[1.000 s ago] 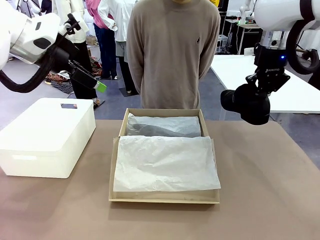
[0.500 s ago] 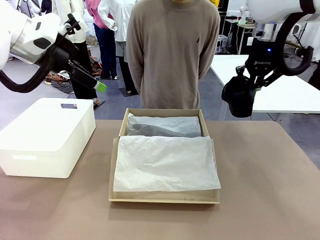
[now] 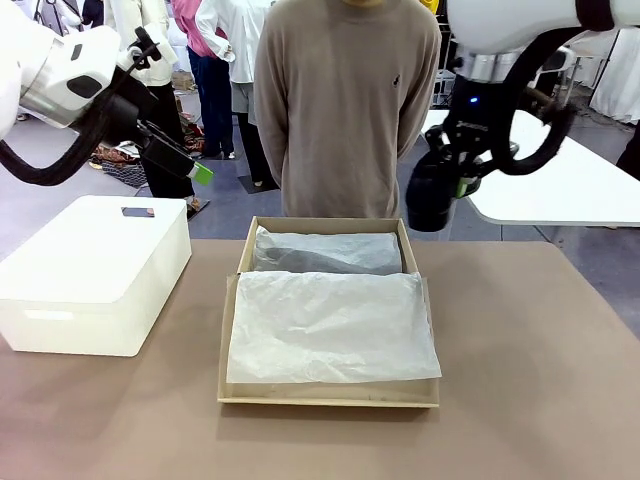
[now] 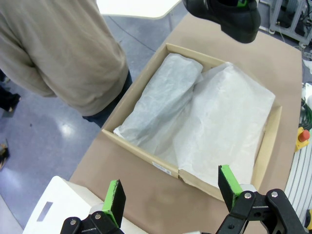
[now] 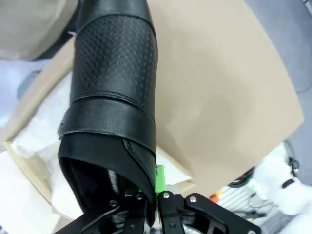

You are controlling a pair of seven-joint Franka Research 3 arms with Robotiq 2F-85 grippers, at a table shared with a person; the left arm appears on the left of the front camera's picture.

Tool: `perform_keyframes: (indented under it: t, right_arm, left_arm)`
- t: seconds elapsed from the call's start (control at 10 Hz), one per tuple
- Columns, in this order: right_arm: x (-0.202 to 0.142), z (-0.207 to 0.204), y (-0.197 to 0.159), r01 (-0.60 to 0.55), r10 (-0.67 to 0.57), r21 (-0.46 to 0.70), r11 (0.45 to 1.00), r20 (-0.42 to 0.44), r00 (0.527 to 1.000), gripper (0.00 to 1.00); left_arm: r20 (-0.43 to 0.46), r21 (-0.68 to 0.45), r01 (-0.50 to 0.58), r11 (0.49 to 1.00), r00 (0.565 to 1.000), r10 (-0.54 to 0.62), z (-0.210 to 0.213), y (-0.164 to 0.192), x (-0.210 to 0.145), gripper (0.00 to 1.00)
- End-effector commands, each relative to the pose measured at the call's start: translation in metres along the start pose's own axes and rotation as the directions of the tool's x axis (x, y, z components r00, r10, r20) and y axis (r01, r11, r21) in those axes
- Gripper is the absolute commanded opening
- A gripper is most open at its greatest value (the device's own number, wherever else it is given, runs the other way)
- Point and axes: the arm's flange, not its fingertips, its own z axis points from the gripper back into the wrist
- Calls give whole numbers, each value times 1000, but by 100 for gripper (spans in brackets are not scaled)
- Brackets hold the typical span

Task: Pack the shoes into the box.
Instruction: Place the other shoe of the Shoes into the Shoes Box.

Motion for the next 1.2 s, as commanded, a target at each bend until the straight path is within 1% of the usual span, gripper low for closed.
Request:
perform_keyframes:
  t: [0.0,0.1,0.2,0.3,0.8,0.9,1.0,1.1]
  right_arm:
    - [-22,-6,8,33,-35,102,994,27,999,0]
    - [-29,-5,12,33,-38,112,993,36,999,0]
    - [-31,-6,11,-5,1,103,995,42,999,0]
    - [-24,-4,16,16,-17,66,998,12,1000,0]
    - [-24,-4,16,16,-17,66,998,12,1000,0]
    - [-25,-11,15,14,-14,58,998,8,1000,0]
    - [-32,-7,19,95,-98,73,993,26,995,0]
    - [-47,-3,27,151,-155,81,985,46,987,0]
  left_arm:
    - [13,-19,5,1000,1000,-5,1,1,0,100]
    - [13,-19,5,1000,1000,-5,1,1,0,100]
    - [13,-19,5,1000,1000,-5,1,1,0,100]
    - [13,-19,5,1000,1000,-5,1,1,0,100]
    - [13,-19,5,1000,1000,-5,1,1,0,100]
    - [13,-19,5,1000,1000,-5,1,1,0,100]
    - [13,-19,5,1000,1000,-5,1,1,0,100]
    - [13,-19,5,1000,1000,-5,1,1,0,100]
